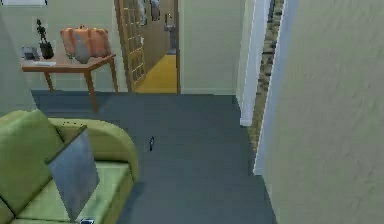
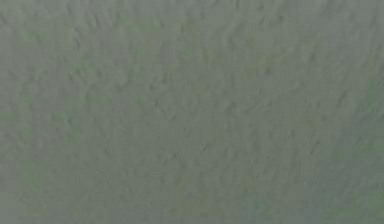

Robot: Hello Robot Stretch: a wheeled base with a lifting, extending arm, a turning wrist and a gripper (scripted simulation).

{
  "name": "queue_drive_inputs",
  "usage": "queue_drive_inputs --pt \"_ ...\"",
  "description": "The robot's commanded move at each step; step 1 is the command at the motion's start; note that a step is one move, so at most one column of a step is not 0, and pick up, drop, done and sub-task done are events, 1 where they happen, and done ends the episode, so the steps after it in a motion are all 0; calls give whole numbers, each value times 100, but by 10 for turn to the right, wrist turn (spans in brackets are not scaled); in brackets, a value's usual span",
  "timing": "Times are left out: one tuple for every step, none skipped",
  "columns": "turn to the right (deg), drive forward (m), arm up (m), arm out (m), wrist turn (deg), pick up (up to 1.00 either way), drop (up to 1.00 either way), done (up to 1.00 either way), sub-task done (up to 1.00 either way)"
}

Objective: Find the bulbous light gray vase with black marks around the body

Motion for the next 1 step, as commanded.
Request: queue_drive_inputs --pt "0 100 0 0 0 0 0 0 0"
